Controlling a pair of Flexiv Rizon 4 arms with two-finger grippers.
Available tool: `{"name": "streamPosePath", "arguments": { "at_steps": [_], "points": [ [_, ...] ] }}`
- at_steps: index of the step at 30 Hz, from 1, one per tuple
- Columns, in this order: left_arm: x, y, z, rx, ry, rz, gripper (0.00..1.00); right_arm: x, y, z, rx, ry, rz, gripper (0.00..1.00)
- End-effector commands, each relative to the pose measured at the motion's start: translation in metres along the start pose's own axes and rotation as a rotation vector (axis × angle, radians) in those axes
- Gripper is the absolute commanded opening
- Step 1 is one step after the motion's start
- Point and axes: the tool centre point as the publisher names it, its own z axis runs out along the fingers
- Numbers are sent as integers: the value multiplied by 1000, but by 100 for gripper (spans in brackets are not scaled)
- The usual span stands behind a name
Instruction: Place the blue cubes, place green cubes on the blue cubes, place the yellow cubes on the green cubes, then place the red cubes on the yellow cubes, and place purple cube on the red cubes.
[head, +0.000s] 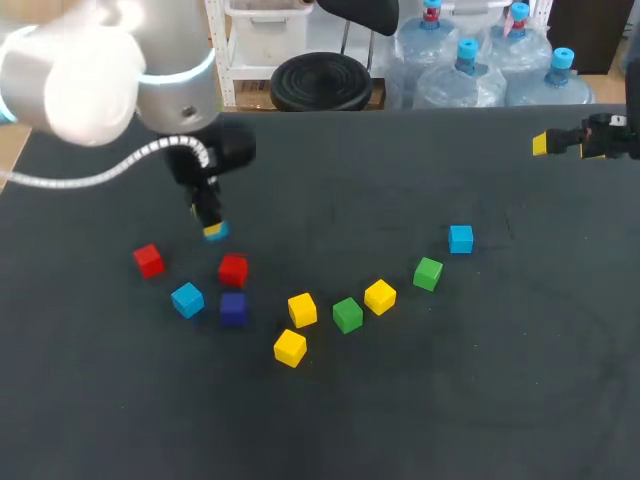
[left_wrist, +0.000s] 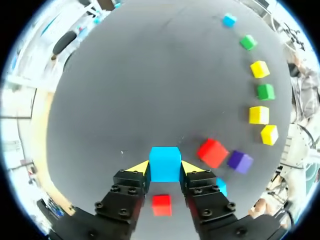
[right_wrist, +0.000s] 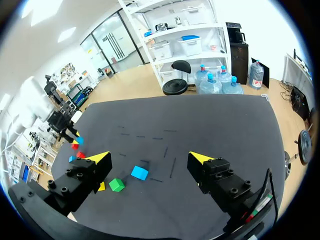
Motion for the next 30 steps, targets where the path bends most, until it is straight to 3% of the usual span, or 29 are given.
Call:
{"name": "streamPosePath", "arguments": {
  "at_steps": [1,11,18,30],
  "points": [
    [-28,-7,-23,-24,70,58,0,0,-1,1,-3,1,-1,100],
    [-63,-33,-32,-64,32,202,0,0,-1,1,-3,1,-1,100],
    [-75,-45,-22,-74,-76,300,0,0,-1,1,-3,1,-1,100],
    [-78,-45,-18,-50,-90,292,0,0,-1,1,-3,1,-1,100]
  ]
}}
